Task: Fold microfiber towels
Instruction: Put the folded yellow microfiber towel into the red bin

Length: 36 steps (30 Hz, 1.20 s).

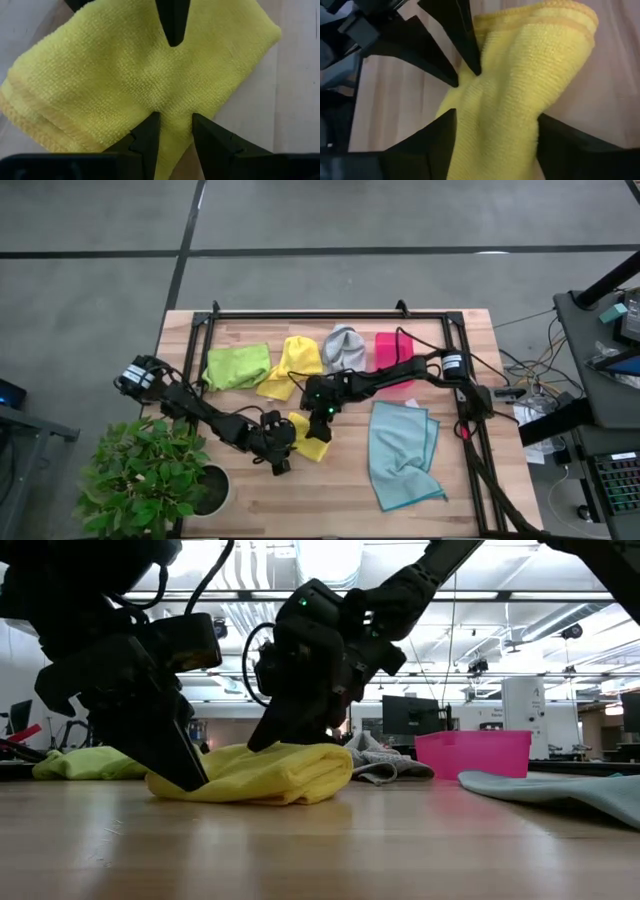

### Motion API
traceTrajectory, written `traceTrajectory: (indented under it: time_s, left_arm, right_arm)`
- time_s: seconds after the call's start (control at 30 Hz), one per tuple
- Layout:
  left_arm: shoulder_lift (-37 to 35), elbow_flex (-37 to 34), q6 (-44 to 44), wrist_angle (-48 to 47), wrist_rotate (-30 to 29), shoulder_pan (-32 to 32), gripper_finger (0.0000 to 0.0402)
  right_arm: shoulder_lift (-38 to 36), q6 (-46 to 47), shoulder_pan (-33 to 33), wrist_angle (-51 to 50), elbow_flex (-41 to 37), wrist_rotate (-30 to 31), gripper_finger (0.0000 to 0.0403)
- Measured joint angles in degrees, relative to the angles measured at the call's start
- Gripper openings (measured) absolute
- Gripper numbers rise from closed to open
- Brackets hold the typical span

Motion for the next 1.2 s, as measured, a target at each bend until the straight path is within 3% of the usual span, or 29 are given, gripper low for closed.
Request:
traceTrajectory:
  time_s: [0.47, 0.97, 1.2]
  left_arm:
    - [0.0, -0.04, -0.02, 0.05, -0.32, 0.0, 0.0105]
    - [-5.08, -0.08, 5.38, -1.94, -0.83, 0.02, 0.0105]
    - [-11.45, -0.11, 14.48, -2.28, -5.39, 0.11, 0.0105]
  right_arm:
    - [0.39, -1.93, 1.36, 3.14, -0.02, -0.86, 0.002]
    - [-6.85, -1.41, 1.64, 0.12, -2.51, -0.03, 0.0013]
    - [-15.01, -0.5, 2.12, -1.96, -8.47, 7.1, 0.0013]
